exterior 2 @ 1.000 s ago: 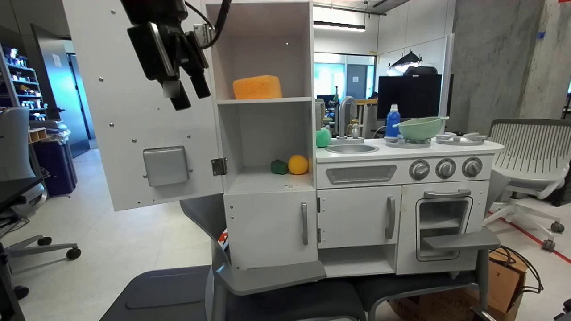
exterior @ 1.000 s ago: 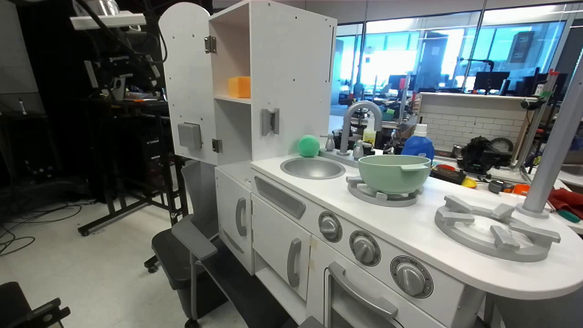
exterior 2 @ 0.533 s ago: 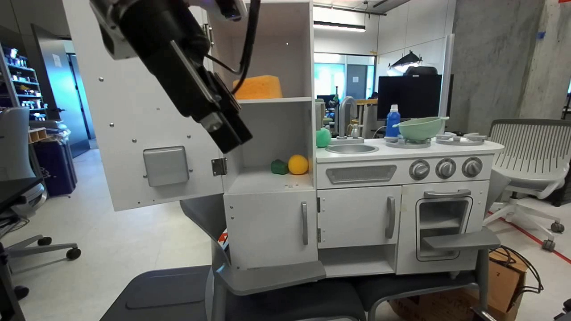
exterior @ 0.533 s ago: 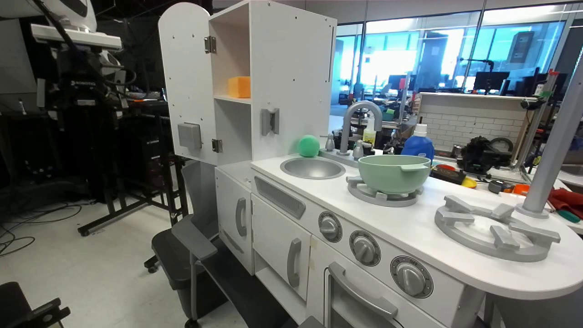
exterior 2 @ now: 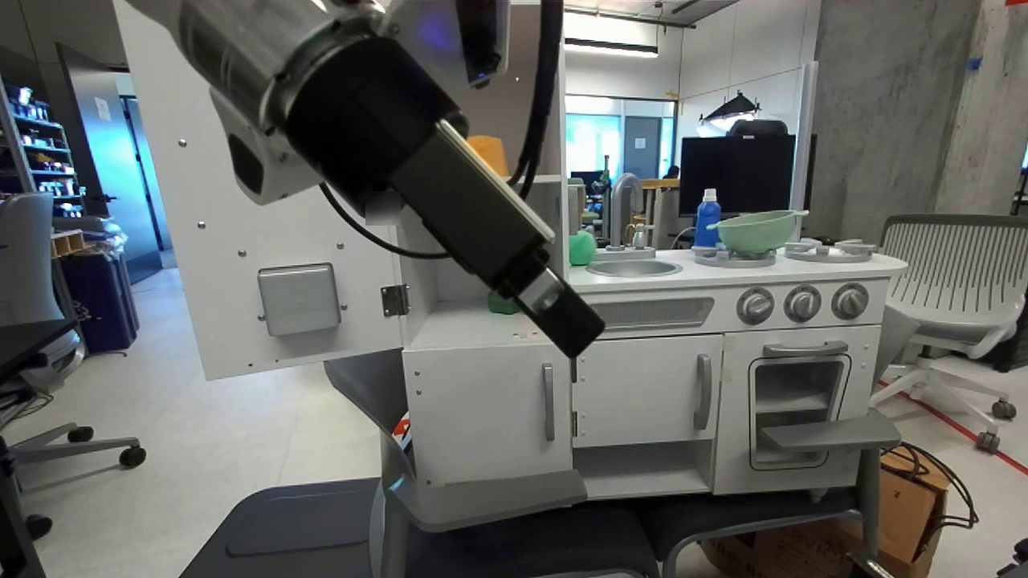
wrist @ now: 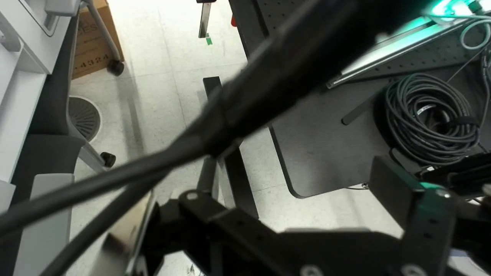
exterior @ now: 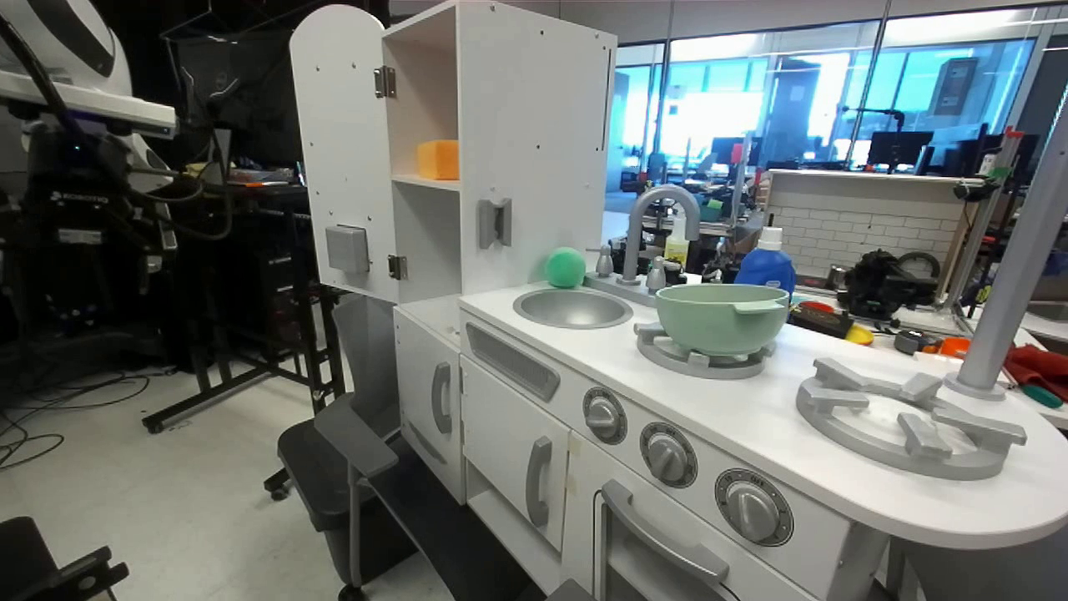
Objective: Open the cabinet, then put the square and circle cushions in the top and bottom compartments of the cabinet
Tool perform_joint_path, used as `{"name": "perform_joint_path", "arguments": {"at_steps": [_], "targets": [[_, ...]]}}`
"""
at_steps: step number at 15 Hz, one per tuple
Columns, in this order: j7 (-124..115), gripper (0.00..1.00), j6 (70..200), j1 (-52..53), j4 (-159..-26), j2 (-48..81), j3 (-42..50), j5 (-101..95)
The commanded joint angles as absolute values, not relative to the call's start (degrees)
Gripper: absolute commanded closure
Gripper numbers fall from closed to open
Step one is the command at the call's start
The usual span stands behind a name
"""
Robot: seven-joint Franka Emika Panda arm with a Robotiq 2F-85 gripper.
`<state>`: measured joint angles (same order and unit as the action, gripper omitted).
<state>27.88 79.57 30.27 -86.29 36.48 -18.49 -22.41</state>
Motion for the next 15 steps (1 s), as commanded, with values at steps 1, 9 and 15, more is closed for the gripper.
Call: {"name": "perform_joint_path", "arguments": {"at_steps": [1, 9, 15], "targets": [[23.9, 0.00, 89.7, 26.7, -100.1, 26.0, -20.7, -21.1], [14.2, 0.00, 108.9, 20.9, -124.2, 3.7, -20.8, -8.9], [11.1, 0.00, 115.3, 18.9, -141.5, -15.8, -18.1, 0.8]]}}
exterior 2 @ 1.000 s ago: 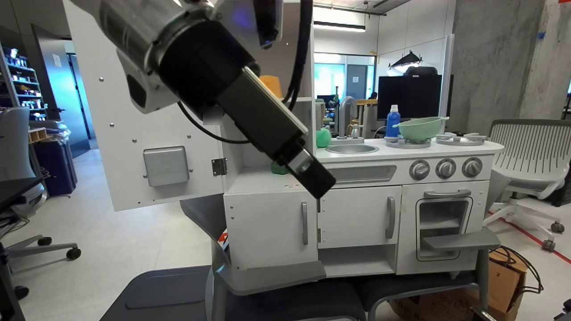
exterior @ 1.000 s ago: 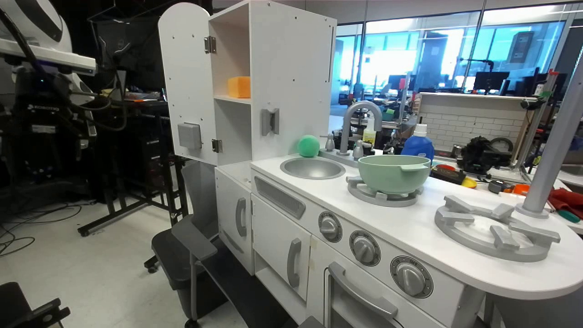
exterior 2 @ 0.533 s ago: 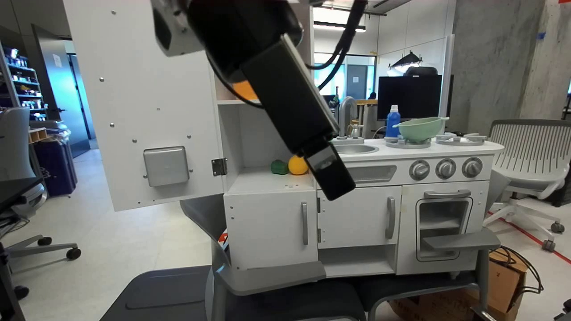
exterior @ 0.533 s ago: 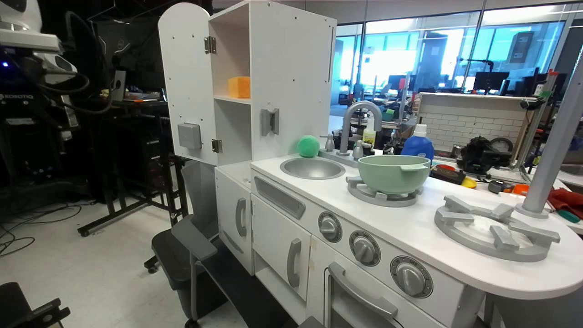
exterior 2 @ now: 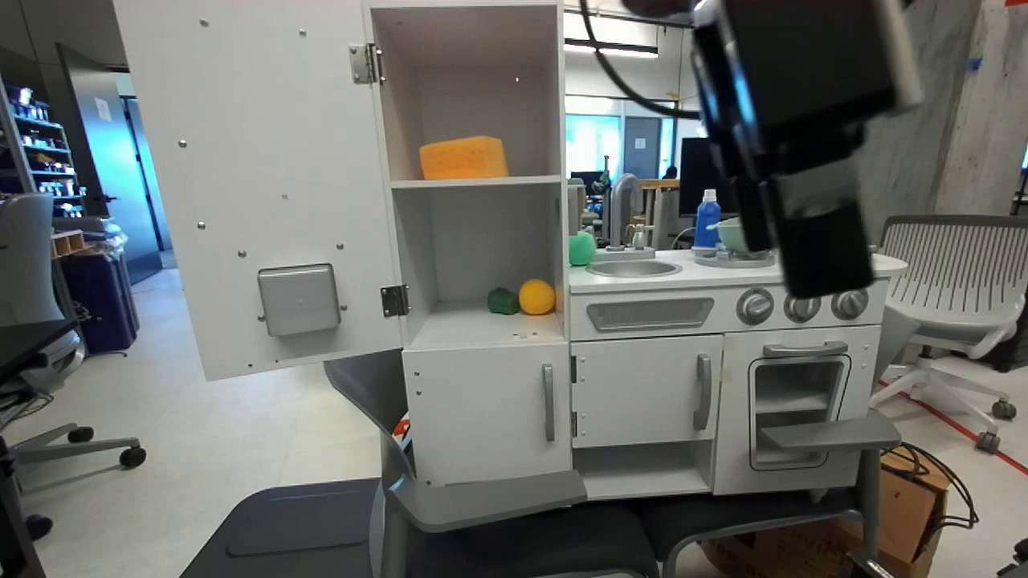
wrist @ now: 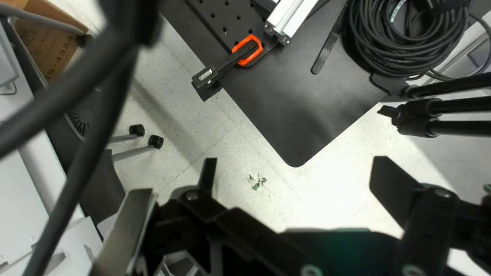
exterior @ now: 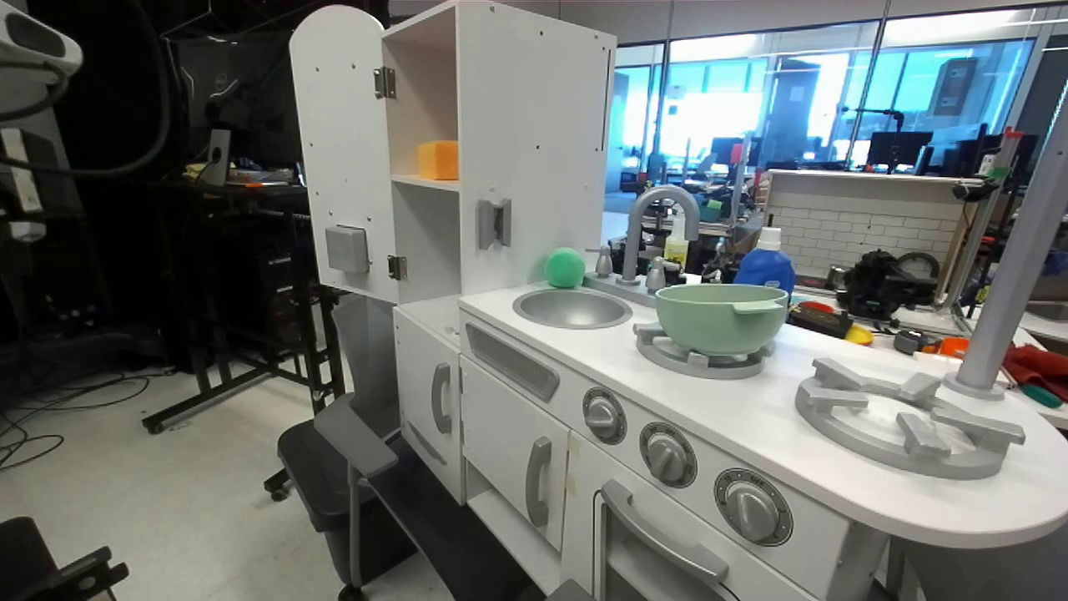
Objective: Open the cabinet, then put the square and circle cushions in the top and bottom compartments of the cabinet
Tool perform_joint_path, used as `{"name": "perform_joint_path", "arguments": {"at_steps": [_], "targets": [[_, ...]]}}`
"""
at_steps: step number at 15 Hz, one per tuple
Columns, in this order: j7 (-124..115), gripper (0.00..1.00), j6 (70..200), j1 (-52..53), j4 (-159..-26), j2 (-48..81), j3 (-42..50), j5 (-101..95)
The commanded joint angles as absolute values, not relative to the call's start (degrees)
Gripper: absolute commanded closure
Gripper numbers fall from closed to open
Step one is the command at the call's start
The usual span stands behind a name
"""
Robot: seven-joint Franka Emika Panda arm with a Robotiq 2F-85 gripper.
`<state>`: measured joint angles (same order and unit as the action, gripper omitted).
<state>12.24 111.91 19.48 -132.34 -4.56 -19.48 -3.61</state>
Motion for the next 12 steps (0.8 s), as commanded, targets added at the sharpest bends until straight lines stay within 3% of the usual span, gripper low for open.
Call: {"name": "perform_joint_path", "arguments": {"at_steps": [1, 6, 12], "targets": [[11.1, 0.00, 115.2, 19.0, -143.6, -19.0, -17.3, 2.2], [9.1, 0.00, 112.1, 17.4, -150.4, -35.8, -10.7, 4.1], [5.4, 0.00, 102.5, 9.7, -147.8, -50.8, -4.2, 0.4]]}}
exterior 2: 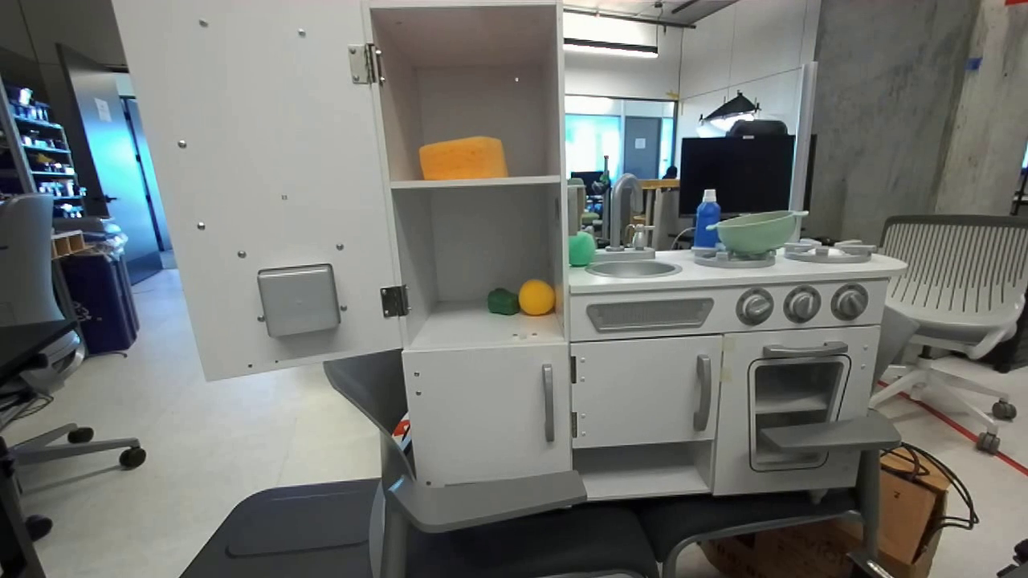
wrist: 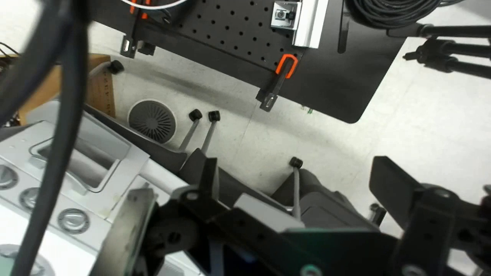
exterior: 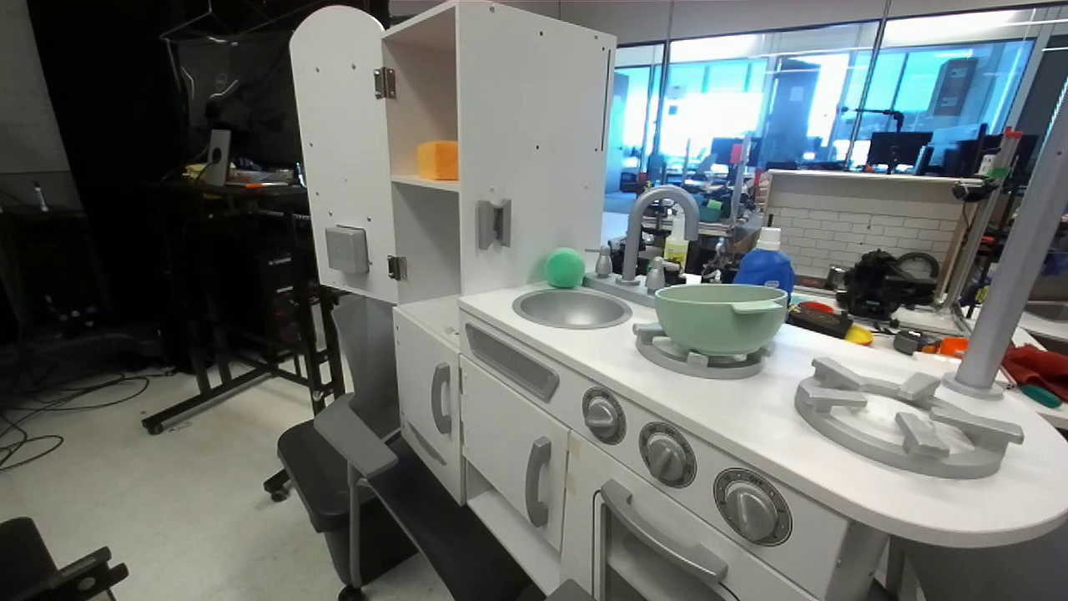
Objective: Open the cabinet, then put the square and circle cushions in the top and bottom compartments of the cabinet
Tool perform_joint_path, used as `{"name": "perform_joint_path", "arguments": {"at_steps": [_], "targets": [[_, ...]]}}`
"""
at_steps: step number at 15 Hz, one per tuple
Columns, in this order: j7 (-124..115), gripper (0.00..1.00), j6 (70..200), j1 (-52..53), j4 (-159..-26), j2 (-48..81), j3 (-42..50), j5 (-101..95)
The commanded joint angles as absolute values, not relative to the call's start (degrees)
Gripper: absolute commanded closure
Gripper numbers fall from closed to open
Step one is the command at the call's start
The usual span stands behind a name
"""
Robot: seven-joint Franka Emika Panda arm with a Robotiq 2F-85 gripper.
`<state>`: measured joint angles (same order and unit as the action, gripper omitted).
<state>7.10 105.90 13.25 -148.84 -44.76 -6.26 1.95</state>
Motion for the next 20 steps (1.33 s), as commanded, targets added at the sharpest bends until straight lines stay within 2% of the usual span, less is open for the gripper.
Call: {"name": "perform_joint_path", "arguments": {"at_steps": [1, 3, 10, 11, 13, 20], "targets": [[5.2, 0.00, 102.7, 7.8, -146.7, -50.3, -3.2, -0.4], [5.7, 0.00, 105.4, 6.3, -145.0, -47.2, -1.9, -0.1], [14.2, 0.00, 113.2, 9.0, -133.7, -23.7, -0.7, 3.1], [12.0, 0.00, 113.4, 7.7, -140.0, -31.5, -1.5, 1.8], [12.1, 0.00, 113.5, 7.6, -138.3, -27.8, -1.7, 1.8], [12.1, 0.00, 113.5, 7.7, -139.5, -30.5, -1.6, 1.8]]}}
